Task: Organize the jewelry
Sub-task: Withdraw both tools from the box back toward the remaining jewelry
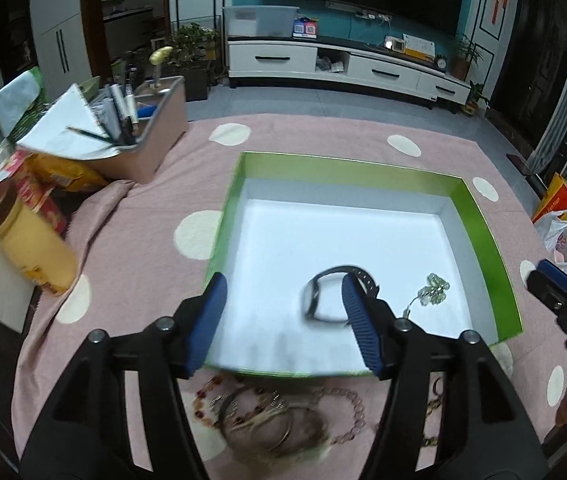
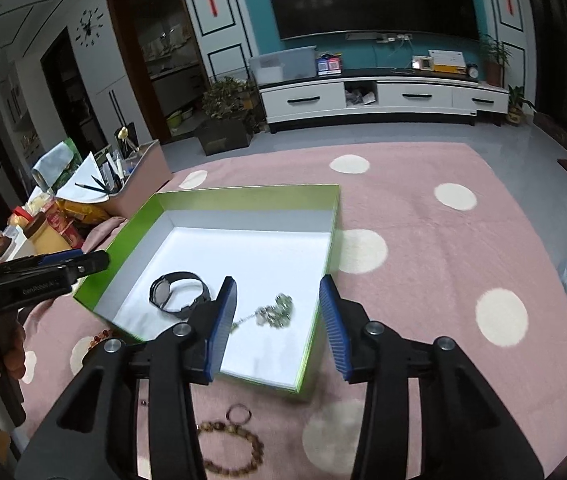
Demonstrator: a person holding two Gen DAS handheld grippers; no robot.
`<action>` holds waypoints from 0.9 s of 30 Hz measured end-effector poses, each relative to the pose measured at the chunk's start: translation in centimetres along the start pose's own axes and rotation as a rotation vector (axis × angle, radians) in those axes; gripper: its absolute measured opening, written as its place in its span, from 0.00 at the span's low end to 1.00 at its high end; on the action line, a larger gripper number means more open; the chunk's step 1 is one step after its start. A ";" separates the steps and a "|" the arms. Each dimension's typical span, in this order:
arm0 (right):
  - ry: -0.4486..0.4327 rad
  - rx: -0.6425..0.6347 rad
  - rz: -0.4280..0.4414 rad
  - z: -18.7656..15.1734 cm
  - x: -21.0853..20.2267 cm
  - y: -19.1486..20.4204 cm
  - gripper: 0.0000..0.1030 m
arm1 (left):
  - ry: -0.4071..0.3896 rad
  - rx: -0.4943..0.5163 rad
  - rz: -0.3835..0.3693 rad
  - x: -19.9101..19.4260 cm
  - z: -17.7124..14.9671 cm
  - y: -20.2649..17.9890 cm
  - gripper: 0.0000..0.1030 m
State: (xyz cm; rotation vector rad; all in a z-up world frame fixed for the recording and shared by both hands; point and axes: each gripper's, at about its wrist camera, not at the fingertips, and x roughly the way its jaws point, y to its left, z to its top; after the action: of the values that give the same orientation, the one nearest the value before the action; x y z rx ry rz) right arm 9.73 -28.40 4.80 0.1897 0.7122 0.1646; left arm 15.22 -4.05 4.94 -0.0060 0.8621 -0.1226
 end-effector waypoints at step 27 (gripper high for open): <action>0.129 0.073 0.056 -11.1 -6.1 0.7 0.46 | 0.093 -0.145 -0.032 -7.5 -14.7 6.3 0.68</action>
State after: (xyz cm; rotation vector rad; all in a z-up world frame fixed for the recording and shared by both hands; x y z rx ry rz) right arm -2.19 -27.70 0.62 0.2705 0.8419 0.2061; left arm -0.14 3.72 0.70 -0.1509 0.9623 -0.0911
